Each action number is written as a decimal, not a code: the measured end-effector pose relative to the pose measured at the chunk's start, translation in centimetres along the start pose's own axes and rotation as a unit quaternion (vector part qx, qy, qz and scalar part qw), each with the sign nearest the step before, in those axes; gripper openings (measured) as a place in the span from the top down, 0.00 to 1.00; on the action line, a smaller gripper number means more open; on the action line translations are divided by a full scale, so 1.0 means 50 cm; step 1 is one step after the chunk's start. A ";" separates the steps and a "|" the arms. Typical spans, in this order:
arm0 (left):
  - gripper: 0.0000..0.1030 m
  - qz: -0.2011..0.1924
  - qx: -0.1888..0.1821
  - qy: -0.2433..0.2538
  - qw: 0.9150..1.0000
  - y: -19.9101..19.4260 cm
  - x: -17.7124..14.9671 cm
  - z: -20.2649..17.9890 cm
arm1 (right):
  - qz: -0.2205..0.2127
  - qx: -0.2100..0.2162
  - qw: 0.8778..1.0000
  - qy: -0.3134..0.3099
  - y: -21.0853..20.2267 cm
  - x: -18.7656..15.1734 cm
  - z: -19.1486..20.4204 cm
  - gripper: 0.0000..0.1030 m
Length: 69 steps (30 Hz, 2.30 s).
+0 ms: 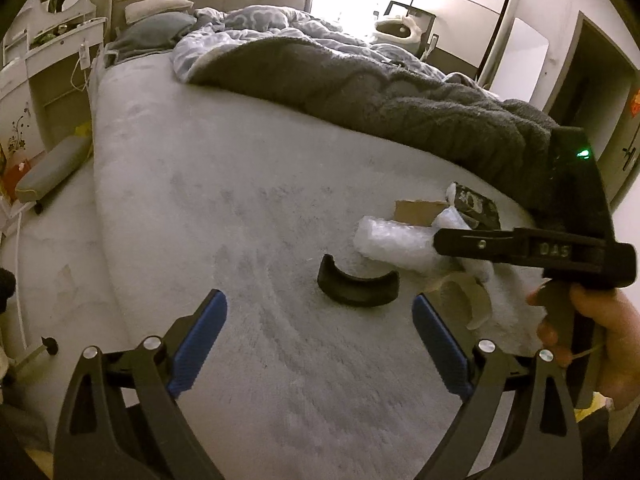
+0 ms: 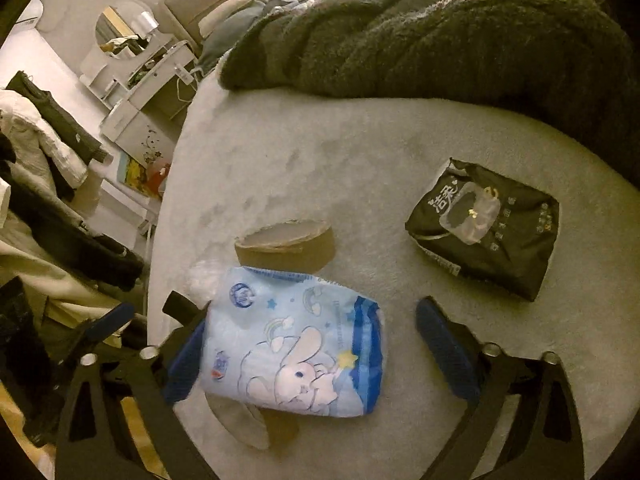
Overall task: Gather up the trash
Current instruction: 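Grasp the blue rabbit-print wipes pack with the right tool, then grasp the black curved clip with the left tool while the right tool holds the wipes pack, then carry the black clip into the bin and open the left tool while the right tool holds the wipes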
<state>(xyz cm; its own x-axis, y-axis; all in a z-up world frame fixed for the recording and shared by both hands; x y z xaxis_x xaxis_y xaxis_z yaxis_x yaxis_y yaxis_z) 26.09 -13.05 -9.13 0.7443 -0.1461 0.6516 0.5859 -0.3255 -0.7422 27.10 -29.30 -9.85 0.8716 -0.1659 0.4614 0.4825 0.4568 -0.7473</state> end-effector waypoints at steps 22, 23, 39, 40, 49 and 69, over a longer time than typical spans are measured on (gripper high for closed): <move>0.22 0.001 -0.014 0.037 0.999 0.062 0.005 -0.048 | -0.037 0.046 0.998 -0.009 -0.060 0.020 0.007 0.27; 0.22 0.000 -0.016 0.041 0.999 0.061 0.006 -0.055 | -0.038 0.044 0.998 -0.011 -0.061 0.021 0.007 0.27; 0.54 0.013 0.012 0.021 1.000 0.052 0.007 -0.037 | -0.056 0.034 0.996 -0.056 -0.098 0.037 0.097 0.27; 0.54 0.013 0.015 0.021 1.000 0.045 0.003 -0.035 | -0.059 0.031 0.996 -0.066 -0.101 0.036 0.112 0.27; 0.54 0.000 0.035 -0.010 0.999 -0.049 -0.021 0.023 | -0.062 0.014 0.990 -0.128 -0.101 0.006 0.203 0.27; 0.54 0.040 0.115 -0.077 0.990 -0.179 -0.216 0.200 | -0.069 0.019 0.981 -0.178 -0.107 -0.111 0.397 0.27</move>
<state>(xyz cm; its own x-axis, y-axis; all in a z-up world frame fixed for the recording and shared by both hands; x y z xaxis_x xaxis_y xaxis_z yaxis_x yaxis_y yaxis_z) 16.03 0.77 -11.10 0.8205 -0.0125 0.5715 0.5680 -0.0955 -0.8175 17.98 -13.48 1.08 0.7098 0.0839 0.6994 0.5840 0.4850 -0.6509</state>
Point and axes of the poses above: each gripper's, at about its wrist camera, not at the fingertips, and y roughly the way its jaws point, z to its left, x to its top, the point moved 5 cm from there along y, roughly the way its jaws point, and after that the axes turned 3 degrees about x, right-handed, at the moved point
